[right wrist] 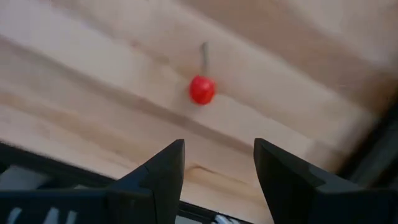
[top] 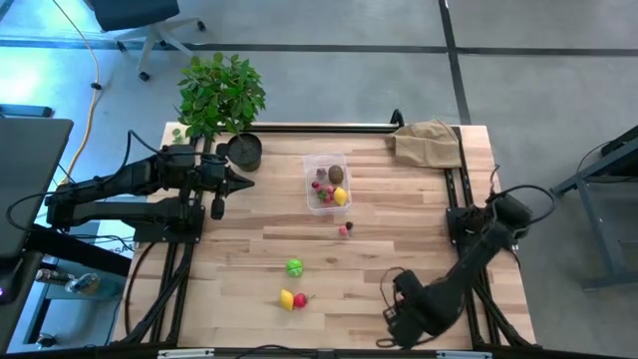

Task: Pick and placing Produce into tupperware
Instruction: Put the red cherry into the transparent bin

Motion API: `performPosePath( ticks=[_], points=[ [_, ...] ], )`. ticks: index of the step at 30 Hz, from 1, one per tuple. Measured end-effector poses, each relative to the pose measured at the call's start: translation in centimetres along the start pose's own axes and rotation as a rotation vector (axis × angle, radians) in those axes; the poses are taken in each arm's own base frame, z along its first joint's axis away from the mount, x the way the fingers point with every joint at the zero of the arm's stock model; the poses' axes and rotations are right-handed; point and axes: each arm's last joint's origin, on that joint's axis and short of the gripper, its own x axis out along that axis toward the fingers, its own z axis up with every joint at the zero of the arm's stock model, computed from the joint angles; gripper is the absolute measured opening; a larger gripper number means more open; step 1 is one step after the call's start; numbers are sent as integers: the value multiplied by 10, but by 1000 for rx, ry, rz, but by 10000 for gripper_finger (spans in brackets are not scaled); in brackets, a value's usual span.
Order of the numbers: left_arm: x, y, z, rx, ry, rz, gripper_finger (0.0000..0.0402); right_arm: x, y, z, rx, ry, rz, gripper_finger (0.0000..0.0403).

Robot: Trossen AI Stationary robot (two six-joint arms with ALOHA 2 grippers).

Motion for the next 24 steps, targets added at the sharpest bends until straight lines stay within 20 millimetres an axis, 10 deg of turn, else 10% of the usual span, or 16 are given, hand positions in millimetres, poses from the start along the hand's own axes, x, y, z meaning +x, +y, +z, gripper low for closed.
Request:
performPosePath(
  ticks=[9,24],
  points=[
    [0,0,0,0,0,0,1,60,-13,-10,40,3,147,183],
    [0,0,0,0,0,0,1,63,-8,18,27,-49,113,183]
  ],
)
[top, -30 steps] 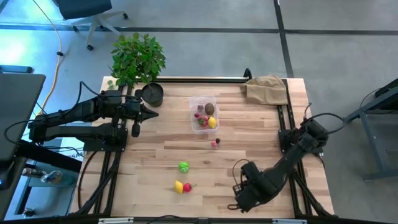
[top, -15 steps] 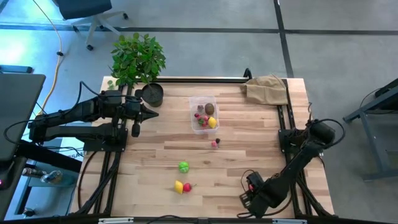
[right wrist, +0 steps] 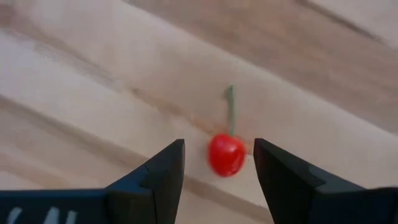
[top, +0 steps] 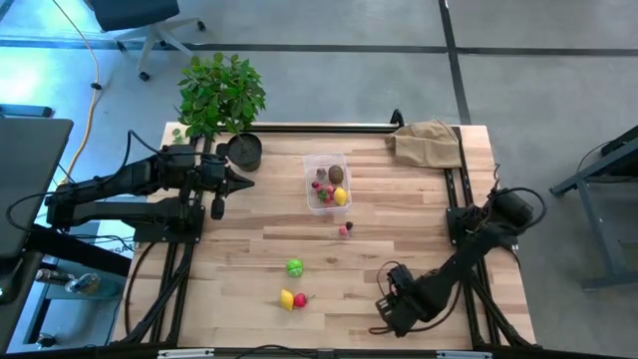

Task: Pick and placing Produce into tupperware
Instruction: Put the red cherry into the transparent bin

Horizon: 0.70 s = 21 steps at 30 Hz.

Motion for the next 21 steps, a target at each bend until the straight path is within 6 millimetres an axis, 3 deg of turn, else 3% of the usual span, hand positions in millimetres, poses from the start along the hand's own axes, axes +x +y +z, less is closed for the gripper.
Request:
performPosePath(
  ticks=[21],
  points=[
    [0,0,0,0,0,1,1,18,5,-2,-44,45,-41,183]
  ],
)
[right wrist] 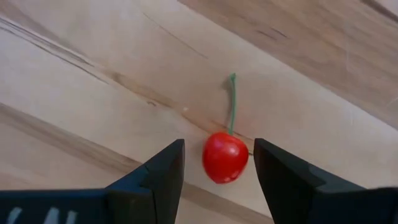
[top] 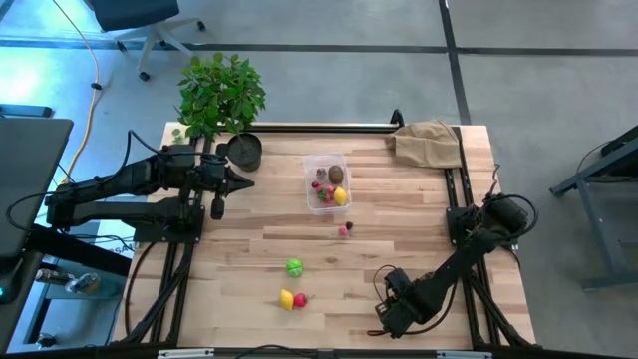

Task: Pick and placing Produce into tupperware
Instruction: Put the red cherry into the transparent bin

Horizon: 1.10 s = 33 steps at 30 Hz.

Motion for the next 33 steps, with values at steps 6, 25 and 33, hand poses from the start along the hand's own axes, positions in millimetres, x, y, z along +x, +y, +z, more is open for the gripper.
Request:
performPosePath(
  ticks=[6,25,33],
  points=[
    [0,0,0,0,0,-1,1,0,0,-1,2,16,0,181],
    [0,0,0,0,0,-1,1,0,7,9,41,4,43,108],
    [0,0,0,0,0,-1,1,-4,13,18,57,-55,77,106]
  ],
)
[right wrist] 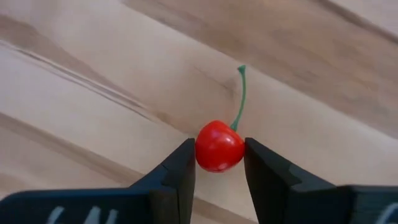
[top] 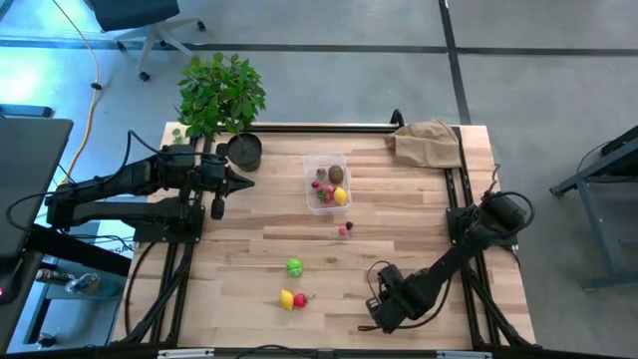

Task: Pick and placing Produce into tupperware
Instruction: Put the red cherry into the transparent bin

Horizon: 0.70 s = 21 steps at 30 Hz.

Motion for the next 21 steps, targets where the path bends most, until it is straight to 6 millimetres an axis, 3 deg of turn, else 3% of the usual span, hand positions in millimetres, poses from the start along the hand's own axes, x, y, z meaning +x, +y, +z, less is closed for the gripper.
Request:
performPosePath(
  ticks=[6,11,16,21],
  points=[
    [0,0,0,0,0,1,1,-19,20,17,-37,-68,63,106],
    [0,0,0,0,0,0,1,-49,44,43,-85,-180,136,106],
    [0,0,0,0,0,0,1,-91,68,86,-120,-340,209,106],
    [0,0,0,0,0,1,1,-129,79,149,-117,-459,243,105]
  ],
)
